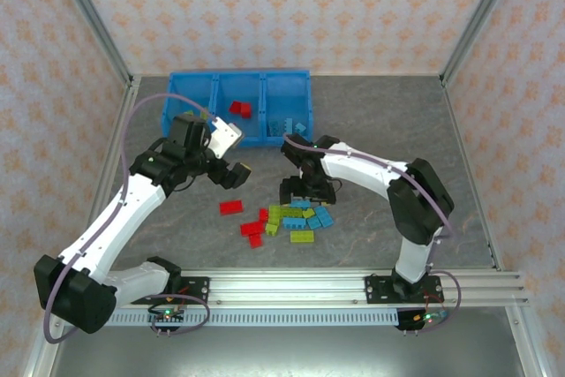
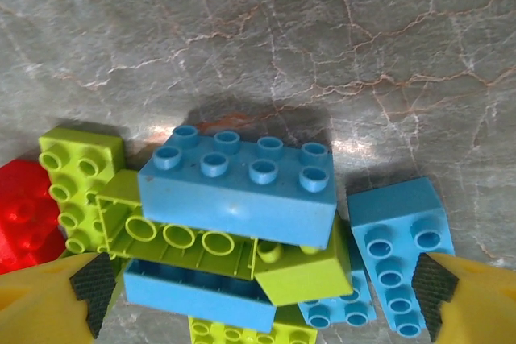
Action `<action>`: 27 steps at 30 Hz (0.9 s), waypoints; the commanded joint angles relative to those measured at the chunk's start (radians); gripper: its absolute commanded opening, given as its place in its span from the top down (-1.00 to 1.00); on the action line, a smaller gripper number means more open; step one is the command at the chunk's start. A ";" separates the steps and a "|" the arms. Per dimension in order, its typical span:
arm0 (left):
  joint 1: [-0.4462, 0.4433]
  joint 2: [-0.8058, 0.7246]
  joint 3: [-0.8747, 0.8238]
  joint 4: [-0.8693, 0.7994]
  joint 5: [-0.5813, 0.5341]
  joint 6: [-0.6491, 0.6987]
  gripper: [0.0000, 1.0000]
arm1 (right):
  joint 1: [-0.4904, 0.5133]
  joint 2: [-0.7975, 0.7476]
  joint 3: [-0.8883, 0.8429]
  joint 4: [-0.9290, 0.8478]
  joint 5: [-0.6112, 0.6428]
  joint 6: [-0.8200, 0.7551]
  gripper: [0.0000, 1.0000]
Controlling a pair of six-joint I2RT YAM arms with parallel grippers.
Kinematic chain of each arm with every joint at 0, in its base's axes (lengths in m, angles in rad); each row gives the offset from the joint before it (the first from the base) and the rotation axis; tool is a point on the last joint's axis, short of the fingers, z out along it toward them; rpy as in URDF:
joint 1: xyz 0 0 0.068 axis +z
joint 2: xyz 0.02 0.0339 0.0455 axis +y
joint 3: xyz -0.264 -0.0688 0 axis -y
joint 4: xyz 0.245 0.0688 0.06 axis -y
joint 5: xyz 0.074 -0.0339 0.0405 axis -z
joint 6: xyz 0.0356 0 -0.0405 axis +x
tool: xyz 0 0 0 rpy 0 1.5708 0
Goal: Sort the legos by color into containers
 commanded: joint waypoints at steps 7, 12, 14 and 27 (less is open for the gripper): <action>-0.005 -0.024 -0.087 0.118 -0.021 0.069 -1.00 | 0.005 0.118 0.076 0.000 0.017 0.003 -0.59; -0.005 -0.032 -0.128 0.175 -0.020 0.064 -1.00 | 0.006 0.154 0.091 -0.008 0.026 -0.003 -0.55; -0.005 -0.030 -0.138 0.192 -0.022 0.062 -1.00 | 0.006 0.163 0.092 -0.005 0.030 -0.003 -0.56; -0.005 -0.090 -0.252 0.314 0.049 0.105 -1.00 | 0.005 -0.030 0.161 0.028 0.196 -0.032 -0.07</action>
